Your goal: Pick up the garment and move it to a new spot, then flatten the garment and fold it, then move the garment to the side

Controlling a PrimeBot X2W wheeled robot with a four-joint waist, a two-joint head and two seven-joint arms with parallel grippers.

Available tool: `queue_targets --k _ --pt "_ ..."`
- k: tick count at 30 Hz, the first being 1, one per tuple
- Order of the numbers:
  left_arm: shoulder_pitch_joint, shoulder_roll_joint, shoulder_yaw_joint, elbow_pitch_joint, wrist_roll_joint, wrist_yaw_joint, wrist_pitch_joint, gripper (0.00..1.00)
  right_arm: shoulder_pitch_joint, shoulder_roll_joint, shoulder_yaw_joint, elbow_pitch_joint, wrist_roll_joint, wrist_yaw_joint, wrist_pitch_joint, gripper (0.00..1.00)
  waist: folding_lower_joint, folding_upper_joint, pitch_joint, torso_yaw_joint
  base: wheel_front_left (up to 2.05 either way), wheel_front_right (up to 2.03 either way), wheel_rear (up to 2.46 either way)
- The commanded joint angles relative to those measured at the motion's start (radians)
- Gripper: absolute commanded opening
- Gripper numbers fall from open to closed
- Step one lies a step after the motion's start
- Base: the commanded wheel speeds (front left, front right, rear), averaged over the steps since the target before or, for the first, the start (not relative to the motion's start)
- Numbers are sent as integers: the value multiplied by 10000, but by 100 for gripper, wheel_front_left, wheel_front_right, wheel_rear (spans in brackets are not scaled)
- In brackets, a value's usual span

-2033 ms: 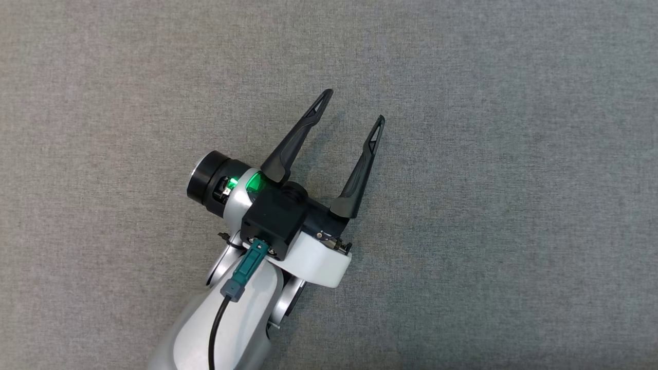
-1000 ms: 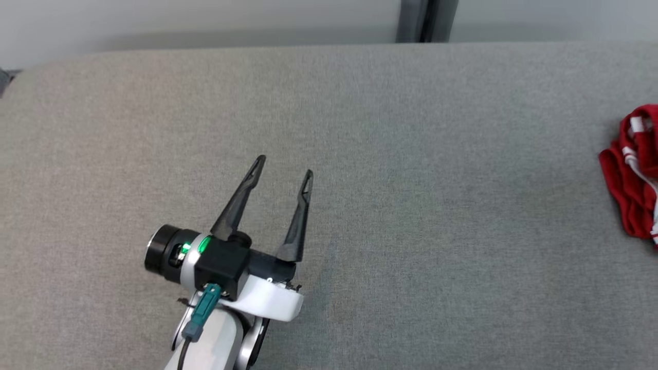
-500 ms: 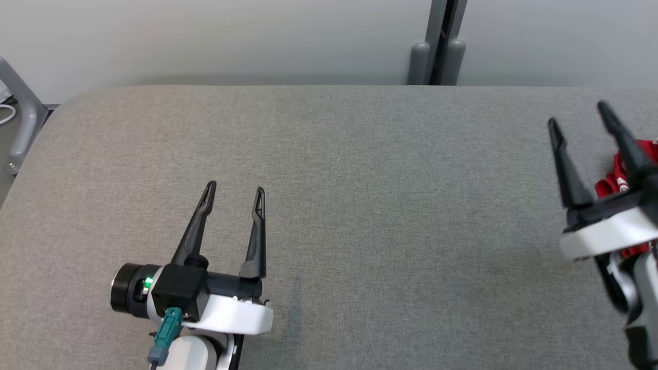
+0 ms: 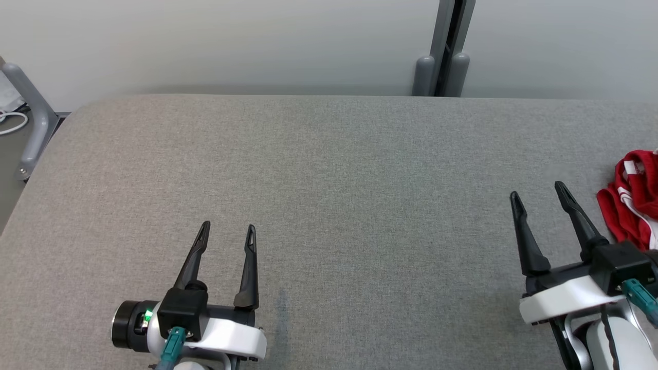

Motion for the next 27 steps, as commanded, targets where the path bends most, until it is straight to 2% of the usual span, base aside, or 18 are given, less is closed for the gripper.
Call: queue_targets --k 1,11,19,27 --pt "-70 27 19 10 4 -1 -12 100 150 23 -137 -26 -52 -3 -43 100 -1 0 1 9 0 0 0" --pt "-184 33 -7 -135 -115 -182 -12 100 521 481 -674 -144 -210 -3 -43 100 -1 0 57 -5 0 0 0" --pt "-130 32 0 -110 -162 -59 -12 100 553 618 -789 -163 -180 -3 -44 100 -1 0 41 -37 0 0 0" --pt "-39 30 217 192 -982 -536 -10 100 587 678 -777 -89 -252 -3 -44 100 -1 0 -18 -51 0 0 0"
